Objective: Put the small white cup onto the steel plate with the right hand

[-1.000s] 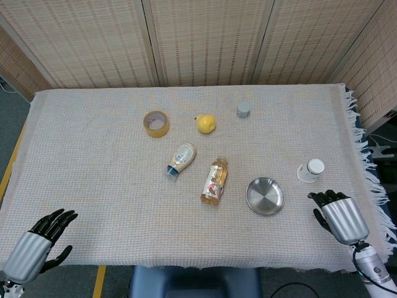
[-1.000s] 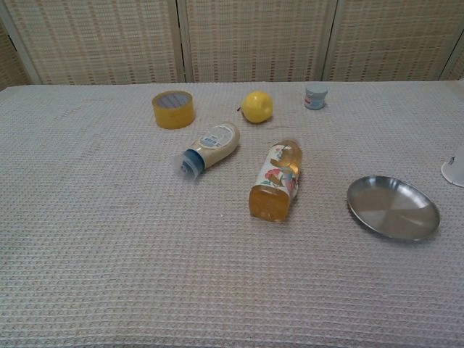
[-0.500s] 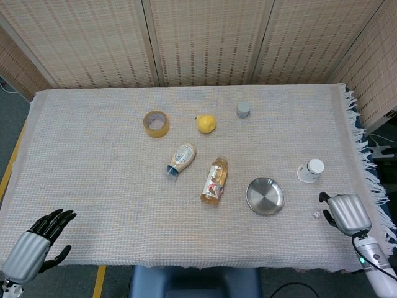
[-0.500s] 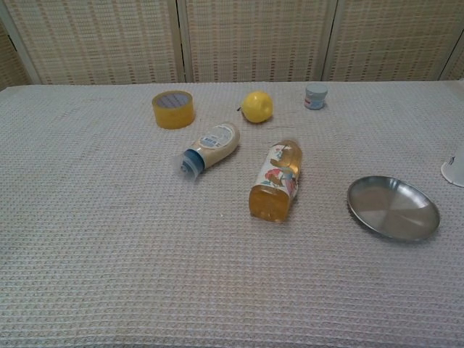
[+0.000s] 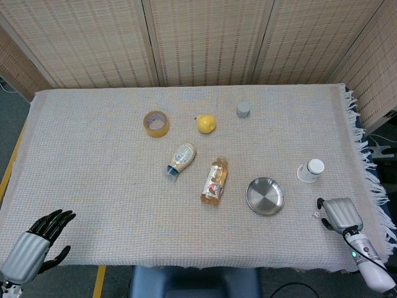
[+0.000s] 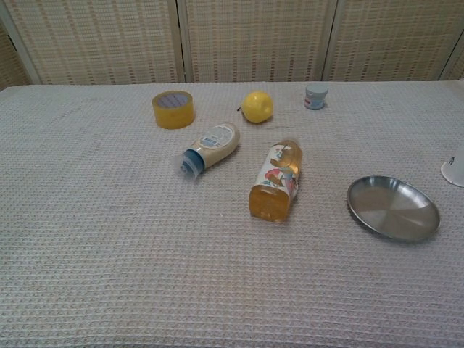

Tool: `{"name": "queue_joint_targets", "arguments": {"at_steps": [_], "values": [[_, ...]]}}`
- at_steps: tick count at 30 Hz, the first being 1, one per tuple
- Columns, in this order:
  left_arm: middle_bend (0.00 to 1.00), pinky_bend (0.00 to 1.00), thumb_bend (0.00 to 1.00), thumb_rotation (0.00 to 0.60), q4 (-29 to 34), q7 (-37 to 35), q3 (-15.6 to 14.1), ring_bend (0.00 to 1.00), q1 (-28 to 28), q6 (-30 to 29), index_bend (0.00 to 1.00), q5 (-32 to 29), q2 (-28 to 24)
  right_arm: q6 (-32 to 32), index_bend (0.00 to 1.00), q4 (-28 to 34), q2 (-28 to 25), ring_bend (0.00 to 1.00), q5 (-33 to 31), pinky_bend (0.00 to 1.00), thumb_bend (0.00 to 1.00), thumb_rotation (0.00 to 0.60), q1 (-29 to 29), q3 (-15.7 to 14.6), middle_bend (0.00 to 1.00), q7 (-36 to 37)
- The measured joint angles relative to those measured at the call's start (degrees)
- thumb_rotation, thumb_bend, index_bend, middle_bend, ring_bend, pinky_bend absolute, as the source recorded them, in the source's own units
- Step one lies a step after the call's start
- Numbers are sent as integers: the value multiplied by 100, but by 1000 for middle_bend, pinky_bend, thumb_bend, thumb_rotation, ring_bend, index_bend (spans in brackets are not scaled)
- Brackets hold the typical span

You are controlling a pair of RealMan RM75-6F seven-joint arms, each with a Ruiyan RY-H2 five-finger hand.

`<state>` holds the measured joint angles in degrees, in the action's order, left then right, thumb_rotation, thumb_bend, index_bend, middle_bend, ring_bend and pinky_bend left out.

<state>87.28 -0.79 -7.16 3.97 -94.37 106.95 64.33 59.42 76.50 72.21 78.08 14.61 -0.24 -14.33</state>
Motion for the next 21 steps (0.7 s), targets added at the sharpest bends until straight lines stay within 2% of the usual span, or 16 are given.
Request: {"name": "queue_joint_targets", "arguments": {"at_steps": [21], "values": [[125, 246, 327, 600, 23, 5, 6, 115, -12, 30, 118, 1, -14, -270, 452, -377, 235, 705, -165, 933, 194, 600, 112, -76, 808, 91]]}}
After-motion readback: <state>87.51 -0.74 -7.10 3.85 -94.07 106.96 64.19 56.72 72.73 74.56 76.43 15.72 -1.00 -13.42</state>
